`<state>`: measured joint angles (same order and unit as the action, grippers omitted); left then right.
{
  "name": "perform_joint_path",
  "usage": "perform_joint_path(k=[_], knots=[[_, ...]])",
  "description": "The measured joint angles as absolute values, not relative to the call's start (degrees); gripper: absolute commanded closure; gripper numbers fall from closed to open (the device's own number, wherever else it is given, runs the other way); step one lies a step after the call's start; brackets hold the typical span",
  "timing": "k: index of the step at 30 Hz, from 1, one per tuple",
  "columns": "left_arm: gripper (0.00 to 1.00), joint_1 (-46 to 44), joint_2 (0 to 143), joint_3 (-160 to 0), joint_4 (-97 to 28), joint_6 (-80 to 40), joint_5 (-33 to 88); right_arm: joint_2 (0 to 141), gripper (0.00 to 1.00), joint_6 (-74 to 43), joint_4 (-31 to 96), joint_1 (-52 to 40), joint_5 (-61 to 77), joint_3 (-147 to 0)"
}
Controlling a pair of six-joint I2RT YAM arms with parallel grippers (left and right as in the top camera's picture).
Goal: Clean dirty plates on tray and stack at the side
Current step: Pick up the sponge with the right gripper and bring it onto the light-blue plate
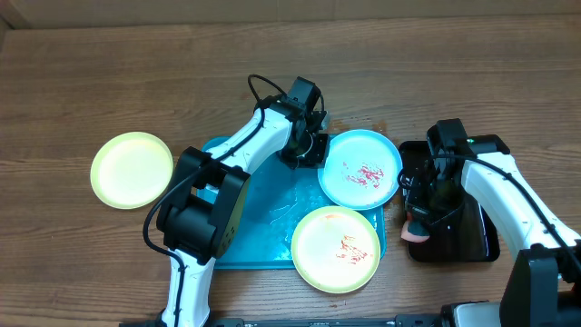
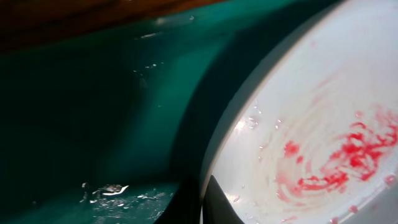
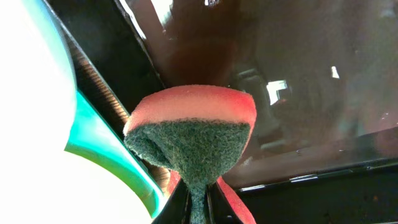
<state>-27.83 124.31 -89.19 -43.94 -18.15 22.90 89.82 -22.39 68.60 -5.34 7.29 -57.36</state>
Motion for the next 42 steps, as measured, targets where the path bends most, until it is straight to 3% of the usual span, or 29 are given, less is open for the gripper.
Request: perform_joint_path(k=[15,23,31,42], knots=[[0.96,-24.2,123.6,-89.7,-53.3,-21.4,14.2,89.8,0.96,-21.5,68.2,-5.3,7.3,-57.4],[0.96,-23.0,122.6,-89.7,-56.7,-22.5,6.8,89.8,0.96,-11.5,65.5,-5.6,14.4,-61.2],[0.96,-22.8,122.5,-89.7,-56.8,-21.4,6.0,89.8,0.96,-7.1,51.4,-14.8,26.8,-65.6],[0.96,-17.1,122.5,-89.5,-54.7,-18.4,12.8,99.0,0.96,-22.8,25.6,-31.3,35.4,-65.6]])
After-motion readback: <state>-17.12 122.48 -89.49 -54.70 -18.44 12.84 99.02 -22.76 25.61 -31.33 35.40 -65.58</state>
